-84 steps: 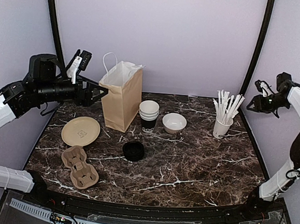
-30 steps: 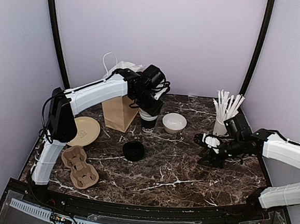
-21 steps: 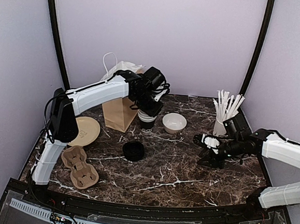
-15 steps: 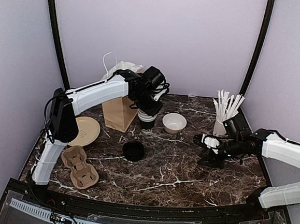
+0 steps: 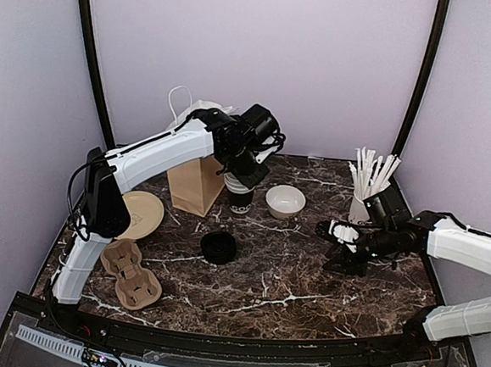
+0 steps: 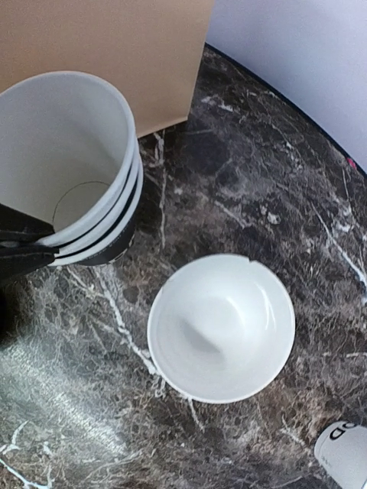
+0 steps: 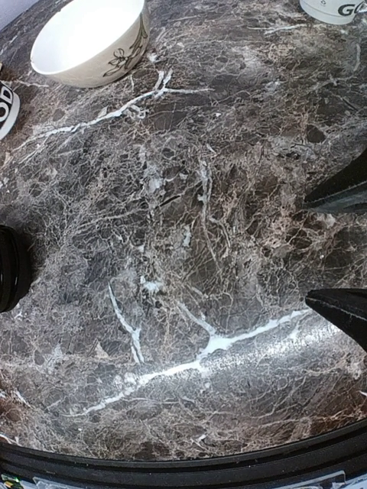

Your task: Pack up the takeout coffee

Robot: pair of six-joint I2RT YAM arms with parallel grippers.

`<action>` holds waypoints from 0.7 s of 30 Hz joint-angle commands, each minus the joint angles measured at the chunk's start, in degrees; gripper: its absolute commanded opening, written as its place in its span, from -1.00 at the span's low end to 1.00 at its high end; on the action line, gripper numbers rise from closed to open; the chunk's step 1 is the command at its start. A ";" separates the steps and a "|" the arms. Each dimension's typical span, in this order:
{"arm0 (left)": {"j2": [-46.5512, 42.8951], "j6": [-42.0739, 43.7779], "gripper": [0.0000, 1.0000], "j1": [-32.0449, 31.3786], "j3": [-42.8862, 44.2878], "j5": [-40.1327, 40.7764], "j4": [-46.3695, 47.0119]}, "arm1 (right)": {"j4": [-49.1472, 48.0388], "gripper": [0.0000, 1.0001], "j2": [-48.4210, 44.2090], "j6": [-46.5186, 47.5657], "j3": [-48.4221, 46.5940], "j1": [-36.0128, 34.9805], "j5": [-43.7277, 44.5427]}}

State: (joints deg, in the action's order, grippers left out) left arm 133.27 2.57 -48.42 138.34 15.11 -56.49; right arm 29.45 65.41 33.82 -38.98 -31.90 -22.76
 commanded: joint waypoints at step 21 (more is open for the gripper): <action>-1.93 3.03 -1.00 -4.61 -2.86 14.50 2.93 | -1.61 -0.33 0.34 -0.66 -0.13 -0.62 1.41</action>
State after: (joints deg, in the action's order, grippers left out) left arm 132.29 2.42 -50.13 135.98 15.29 -55.75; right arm 29.32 65.73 33.76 -38.98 -31.90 -21.82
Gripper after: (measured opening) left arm 0.044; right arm 0.335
